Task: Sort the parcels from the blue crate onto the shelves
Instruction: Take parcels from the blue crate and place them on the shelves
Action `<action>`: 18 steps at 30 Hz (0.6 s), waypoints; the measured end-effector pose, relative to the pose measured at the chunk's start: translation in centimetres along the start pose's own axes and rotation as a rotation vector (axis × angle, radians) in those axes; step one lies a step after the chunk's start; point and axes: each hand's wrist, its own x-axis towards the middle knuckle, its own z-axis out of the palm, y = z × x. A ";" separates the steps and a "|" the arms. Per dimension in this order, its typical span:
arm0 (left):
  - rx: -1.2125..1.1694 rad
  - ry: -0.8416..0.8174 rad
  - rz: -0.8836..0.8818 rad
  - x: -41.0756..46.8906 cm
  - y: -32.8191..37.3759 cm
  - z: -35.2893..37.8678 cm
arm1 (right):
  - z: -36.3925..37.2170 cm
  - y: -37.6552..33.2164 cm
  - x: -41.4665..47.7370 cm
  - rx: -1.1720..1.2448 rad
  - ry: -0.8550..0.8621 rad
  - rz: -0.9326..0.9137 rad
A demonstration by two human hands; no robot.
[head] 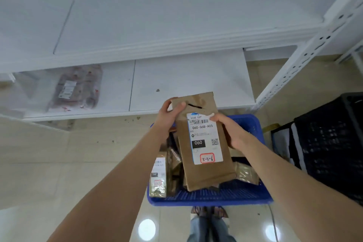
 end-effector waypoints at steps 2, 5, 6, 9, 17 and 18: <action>0.016 0.064 0.051 -2.0 1.6 -0.9 | 1.1 -0.3 -1.9 -0.061 -0.015 -0.009; -0.003 0.156 0.120 -4.8 4.0 -2.7 | 2.0 -0.3 -5.0 -0.218 -0.046 0.064; -0.015 0.184 0.139 -5.6 4.8 -3.4 | 2.0 -0.3 -5.9 -0.240 -0.075 0.116; -0.022 0.233 0.188 -8.1 7.6 -5.0 | 2.7 -1.0 -8.9 -0.268 -0.180 0.235; -0.102 0.300 0.327 -13.8 14.3 -6.7 | 7.3 -4.5 -12.9 -0.057 -0.150 -0.034; -0.101 0.288 0.330 -14.4 15.0 -6.7 | 7.6 -4.9 -13.2 -0.057 -0.148 -0.054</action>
